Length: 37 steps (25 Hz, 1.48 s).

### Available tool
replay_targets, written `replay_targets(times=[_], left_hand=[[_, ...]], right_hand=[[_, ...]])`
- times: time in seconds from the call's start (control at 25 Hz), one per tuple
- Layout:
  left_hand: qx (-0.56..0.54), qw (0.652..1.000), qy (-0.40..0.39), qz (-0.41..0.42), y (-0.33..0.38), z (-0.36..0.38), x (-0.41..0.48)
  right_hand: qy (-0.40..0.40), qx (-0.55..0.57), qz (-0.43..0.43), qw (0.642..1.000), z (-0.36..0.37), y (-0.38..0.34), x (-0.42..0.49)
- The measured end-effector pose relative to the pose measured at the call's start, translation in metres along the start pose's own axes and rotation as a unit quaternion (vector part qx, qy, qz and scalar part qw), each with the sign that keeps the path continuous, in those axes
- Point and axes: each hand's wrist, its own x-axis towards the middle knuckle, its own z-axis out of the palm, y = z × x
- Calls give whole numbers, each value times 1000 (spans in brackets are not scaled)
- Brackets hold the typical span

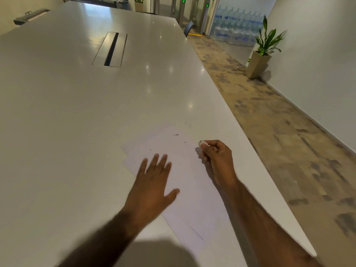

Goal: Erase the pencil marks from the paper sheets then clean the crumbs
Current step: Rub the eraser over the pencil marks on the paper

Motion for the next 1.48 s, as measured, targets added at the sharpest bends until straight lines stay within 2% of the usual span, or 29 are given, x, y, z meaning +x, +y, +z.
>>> replay_targets(times=[0.08, 0.16, 0.24, 0.4, 0.44, 0.6, 0.68, 0.72, 0.76, 0.8, 0.84, 0.92, 0.96, 1.0, 1.08, 1.12, 1.2, 1.24, 1.28, 1.36, 1.4, 1.48], left_hand=[[-32, 998, -45, -11, 17, 5, -8], [-32, 997, -69, -21, 19, 8, -10], [-22, 996, -89, -18, 18, 7, -10], [-2, 994, -107, -15, 19, 7, -11], [-2, 994, -110, -13, 19, 7, -11], [-14, 994, -111, -8, 17, 5, -12], [-16, 994, -110, -7, 18, 4, -13], [-15, 994, -111, -7, 18, 4, -13], [-14, 994, -112, -7, 19, 3, -13], [-13, 993, -115, -7, 19, 3, -13], [-14, 993, -117, -5, 19, 3, -12], [-18, 992, -122, -4, 17, 3, -12], [-19, 992, -122, -3, 17, 3, -11], [-18, 992, -121, -2, 17, 4, -11], [-18, 993, -120, -2, 17, 5, -12], [-18, 993, -119, -4, 17, 5, -12], [-11, 993, -119, -4, 18, 7, -12], [-6, 993, -119, -4, 18, 8, -12], [-4, 993, -120, -4, 17, 8, -11], [-8, 992, -127, -5, 16, 8, -10], [-10, 992, -127, -5, 16, 9, -9], [-6, 992, -124, -4, 17, 9, -10]], right_hand=[[-8, -26, -4, 1000, 4, -2, -5], [11, -114, -24, 993, 7, -3, -15], [23, -269, -54, 961, 6, 2, -39], [-108, -446, -118, 880, 0, 19, -88], [-97, -459, -123, 874, -5, 15, -80], [42, -459, -105, 881, -25, -7, -35], [-4, -437, -125, 891, -11, 4, -52], [-59, -449, -148, 879, -1, 15, -71], [-107, -481, -172, 853, 5, 26, -90], [-120, -513, -201, 826, 3, 31, -96], [-98, -532, -217, 813, -2, 27, -87], [-17, -563, -180, 807, -16, 10, -49], [20, -565, -149, 811, -22, -3, -34], [41, -541, -126, 831, -28, -12, -23], [17, -483, -122, 867, -24, -10, -34], [-31, -470, -132, 872, -18, -1, -55], [-154, -485, -165, 845, -15, 16, -104], [-187, -498, -180, 827, -19, 18, -113], [-180, -510, -185, 820, -23, 13, -108], [-106, -519, -157, 833, -29, -1, -90], [-94, -515, -147, 839, -31, -4, -86], [-148, -507, -160, 834, -26, -2, -95]])
